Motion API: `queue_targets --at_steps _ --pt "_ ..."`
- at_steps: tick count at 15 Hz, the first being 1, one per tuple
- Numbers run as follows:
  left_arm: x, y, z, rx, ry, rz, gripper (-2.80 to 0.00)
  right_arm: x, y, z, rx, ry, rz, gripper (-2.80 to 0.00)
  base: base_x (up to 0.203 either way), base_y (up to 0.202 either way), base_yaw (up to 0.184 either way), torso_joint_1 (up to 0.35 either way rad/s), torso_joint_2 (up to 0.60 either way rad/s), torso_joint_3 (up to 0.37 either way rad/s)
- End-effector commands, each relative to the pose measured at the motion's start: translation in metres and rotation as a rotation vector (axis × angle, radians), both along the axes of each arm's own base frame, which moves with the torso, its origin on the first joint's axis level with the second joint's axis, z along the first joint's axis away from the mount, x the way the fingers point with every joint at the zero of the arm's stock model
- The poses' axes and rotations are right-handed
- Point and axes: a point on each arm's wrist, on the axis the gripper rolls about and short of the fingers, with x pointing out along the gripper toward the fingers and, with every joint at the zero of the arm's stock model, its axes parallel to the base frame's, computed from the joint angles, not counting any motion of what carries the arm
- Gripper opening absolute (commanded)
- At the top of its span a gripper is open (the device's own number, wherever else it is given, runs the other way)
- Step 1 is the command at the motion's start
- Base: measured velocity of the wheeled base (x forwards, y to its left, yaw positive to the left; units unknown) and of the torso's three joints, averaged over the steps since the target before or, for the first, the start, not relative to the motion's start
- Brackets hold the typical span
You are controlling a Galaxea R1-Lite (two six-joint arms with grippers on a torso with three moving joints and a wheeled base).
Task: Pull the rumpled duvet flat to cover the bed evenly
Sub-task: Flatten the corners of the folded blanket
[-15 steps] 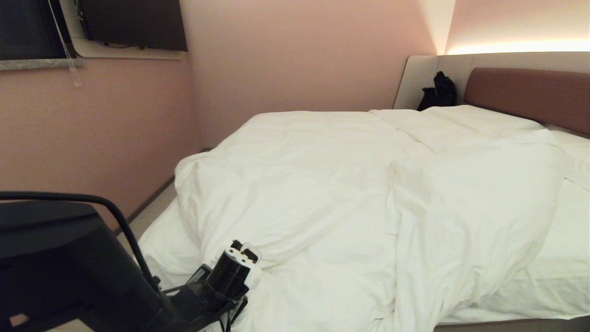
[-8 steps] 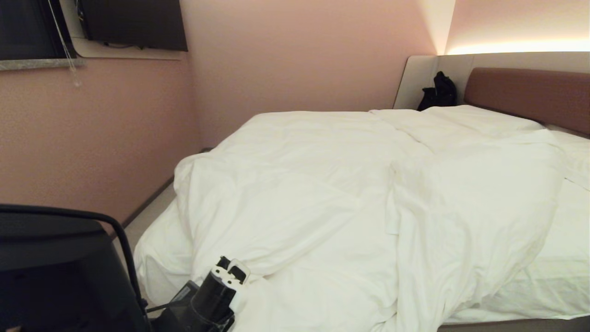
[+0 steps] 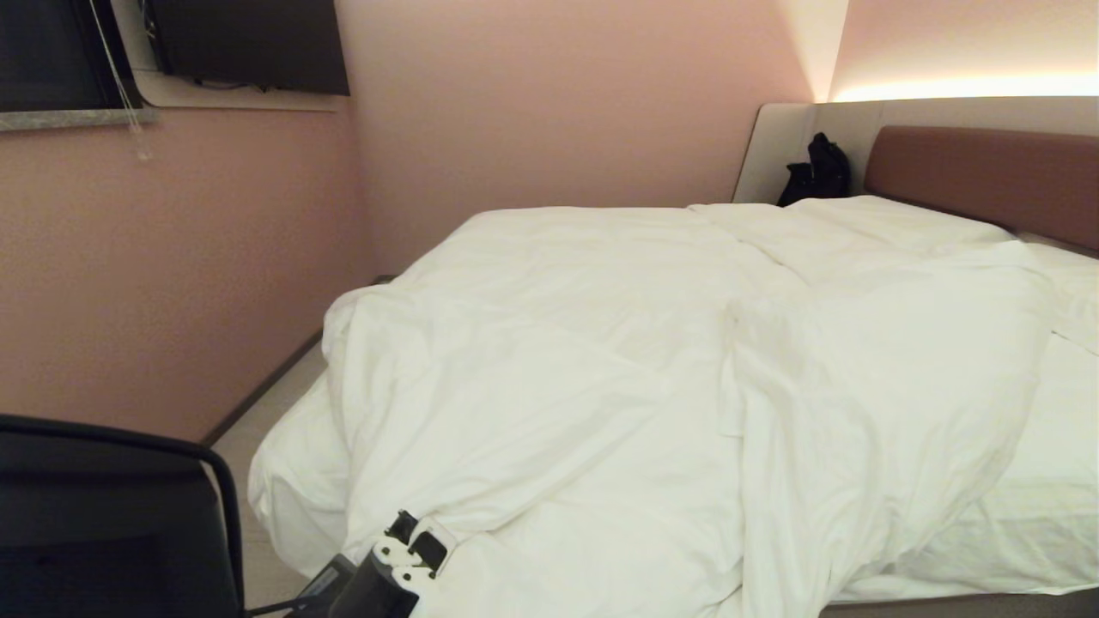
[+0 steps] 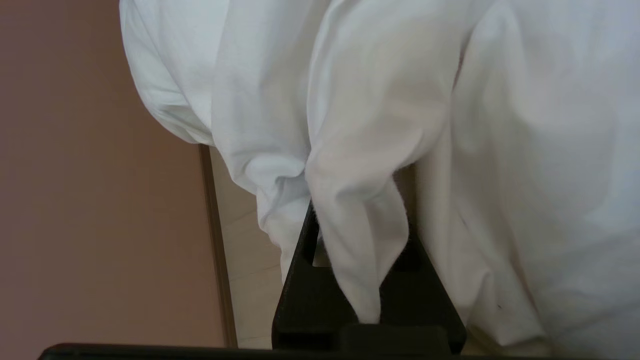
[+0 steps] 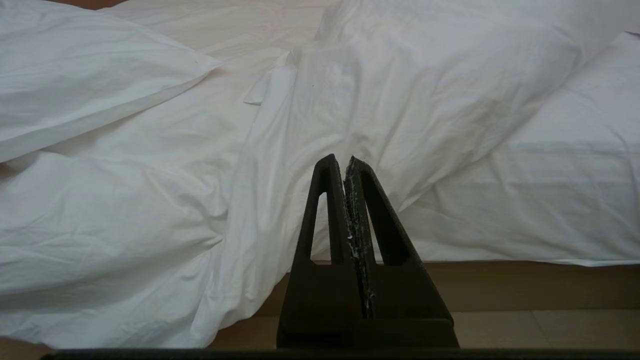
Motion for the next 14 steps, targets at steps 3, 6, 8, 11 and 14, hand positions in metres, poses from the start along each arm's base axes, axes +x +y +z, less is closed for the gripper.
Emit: queue_targets --at_steps 3,6,8,11,14 --pt "-0.012 0.001 -0.004 0.012 0.018 -0.024 -2.8 0.0 0.0 0.0 0.001 0.0 0.0 -2.8 0.0 0.0 0.0 0.0 0.0 0.0" --pt "-0.013 0.002 -0.005 0.012 0.023 -0.023 0.0 0.0 0.0 0.0 0.0 0.0 0.0 -2.8 0.0 0.0 0.0 0.0 0.0 0.0" --pt "-0.012 0.0 -0.004 0.002 0.012 -0.028 0.0 0.0 0.0 0.0 0.001 0.0 0.0 -2.8 0.0 0.0 0.0 0.0 0.0 0.0" --pt "-0.009 -0.004 0.0 -0.041 -0.033 -0.028 0.0 0.0 0.0 0.0 0.0 0.0 0.0 -2.8 0.0 0.0 0.0 0.0 0.0 0.0" --pt "0.0 -0.012 0.014 -0.139 -0.147 -0.036 0.0 0.0 0.0 0.0 0.0 0.0 0.0 -2.8 0.0 0.0 0.0 0.0 0.0 0.0"
